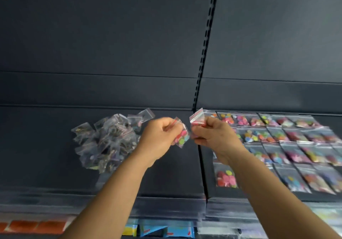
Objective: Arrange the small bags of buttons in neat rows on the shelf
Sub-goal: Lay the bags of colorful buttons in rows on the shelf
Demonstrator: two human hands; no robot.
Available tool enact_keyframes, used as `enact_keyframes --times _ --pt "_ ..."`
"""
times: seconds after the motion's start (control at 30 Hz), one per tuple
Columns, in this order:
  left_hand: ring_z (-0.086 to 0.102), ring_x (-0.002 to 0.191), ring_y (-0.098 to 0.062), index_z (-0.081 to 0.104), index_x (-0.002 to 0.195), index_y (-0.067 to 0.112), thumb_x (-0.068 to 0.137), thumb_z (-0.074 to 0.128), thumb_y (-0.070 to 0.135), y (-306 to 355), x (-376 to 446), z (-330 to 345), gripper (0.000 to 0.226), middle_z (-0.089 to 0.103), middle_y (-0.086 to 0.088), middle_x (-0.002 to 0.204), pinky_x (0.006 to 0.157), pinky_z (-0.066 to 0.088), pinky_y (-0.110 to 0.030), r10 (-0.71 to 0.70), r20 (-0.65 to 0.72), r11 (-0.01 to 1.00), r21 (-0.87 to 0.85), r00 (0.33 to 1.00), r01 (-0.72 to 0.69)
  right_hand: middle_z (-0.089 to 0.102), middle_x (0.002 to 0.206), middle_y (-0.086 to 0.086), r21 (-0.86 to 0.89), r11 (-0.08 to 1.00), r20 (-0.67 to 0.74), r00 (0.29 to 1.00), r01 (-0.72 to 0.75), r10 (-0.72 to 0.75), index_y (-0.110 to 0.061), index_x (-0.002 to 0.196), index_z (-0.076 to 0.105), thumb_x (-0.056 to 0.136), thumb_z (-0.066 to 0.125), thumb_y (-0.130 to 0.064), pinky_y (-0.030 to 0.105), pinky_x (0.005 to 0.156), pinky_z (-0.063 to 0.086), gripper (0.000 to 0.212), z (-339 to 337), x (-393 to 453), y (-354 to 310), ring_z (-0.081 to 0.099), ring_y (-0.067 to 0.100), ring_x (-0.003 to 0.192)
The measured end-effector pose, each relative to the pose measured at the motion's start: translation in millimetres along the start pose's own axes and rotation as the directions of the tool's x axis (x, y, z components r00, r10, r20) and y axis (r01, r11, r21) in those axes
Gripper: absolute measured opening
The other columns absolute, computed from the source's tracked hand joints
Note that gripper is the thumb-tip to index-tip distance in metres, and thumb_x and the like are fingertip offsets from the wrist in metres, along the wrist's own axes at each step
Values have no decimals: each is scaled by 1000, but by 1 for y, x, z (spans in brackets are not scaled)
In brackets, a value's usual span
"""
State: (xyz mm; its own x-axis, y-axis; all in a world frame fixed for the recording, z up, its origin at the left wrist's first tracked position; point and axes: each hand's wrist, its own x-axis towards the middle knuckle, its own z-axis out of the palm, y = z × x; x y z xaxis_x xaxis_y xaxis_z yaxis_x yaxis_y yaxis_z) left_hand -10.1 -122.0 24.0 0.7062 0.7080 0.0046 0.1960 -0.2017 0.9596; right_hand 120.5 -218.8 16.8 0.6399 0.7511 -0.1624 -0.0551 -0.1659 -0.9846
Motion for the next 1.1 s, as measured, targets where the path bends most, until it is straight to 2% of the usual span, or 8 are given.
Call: enact_keyframes --times 0.17,0.3,0.4,0.53,0.67,0.77,0.87,1.1 --pt "61 69 -14 72 81 15 91 58 25 35 0 81 20 72 -12 83 73 54 -35 19 39 999 -28 999 -18 68 76 6 -106 994 -170 985 10 -28 -3 88 63 84 68 -14 30 60 55 13 -86 -15 8 65 15 65" --pt "56 59 2 71 79 16 88 64 26 58 5 136 15 68 7 70 60 45 -12 77 87 997 -4 993 -77 69 80 16 -369 928 -255 956 43 -146 -3 85 62 80 70 -19 43 67 57 19 -138 -30 8 68 28 70" --pt "57 59 3 70 78 21 85 67 26 70 15 169 9 69 10 72 61 47 -17 114 83 992 39 990 -117 64 72 14 -436 898 -244 953 58 -180 -4 83 60 79 70 -18 40 67 55 17 -165 -44 5 64 27 67" --pt "57 56 4 70 82 19 85 66 19 76 32 197 6 71 7 70 56 44 -16 150 139 986 51 979 -158 68 77 3 -170 984 -184 980 50 -82 -13 91 70 85 67 -21 32 77 56 10 -194 -58 3 63 14 72" --pt "65 66 -1 67 85 19 84 67 11 83 45 217 8 71 5 78 58 52 -15 157 242 987 -55 957 -148 70 79 8 68 998 -285 959 8 12 -5 88 71 88 64 -19 29 71 56 15 -211 -61 4 64 17 72" --pt "66 74 -1 66 83 25 82 69 10 87 53 227 15 70 8 85 66 54 -15 196 315 980 -52 928 -190 72 73 10 127 992 -389 920 -5 55 -3 77 68 86 65 -10 31 71 55 12 -221 -61 4 64 17 64" --pt "66 80 -2 65 81 26 81 70 12 89 59 233 15 70 10 85 74 54 -21 236 364 970 -31 901 -241 73 78 8 144 989 -401 913 -15 72 -7 81 70 85 65 -9 30 75 55 7 -228 -62 6 66 18 69" --pt "68 72 -9 67 78 19 76 75 15 94 70 257 10 71 5 76 71 56 -27 232 394 970 -25 889 -242 74 82 12 114 990 -443 887 -85 128 1 86 69 83 68 -12 33 79 58 14 -249 -65 8 68 22 75"
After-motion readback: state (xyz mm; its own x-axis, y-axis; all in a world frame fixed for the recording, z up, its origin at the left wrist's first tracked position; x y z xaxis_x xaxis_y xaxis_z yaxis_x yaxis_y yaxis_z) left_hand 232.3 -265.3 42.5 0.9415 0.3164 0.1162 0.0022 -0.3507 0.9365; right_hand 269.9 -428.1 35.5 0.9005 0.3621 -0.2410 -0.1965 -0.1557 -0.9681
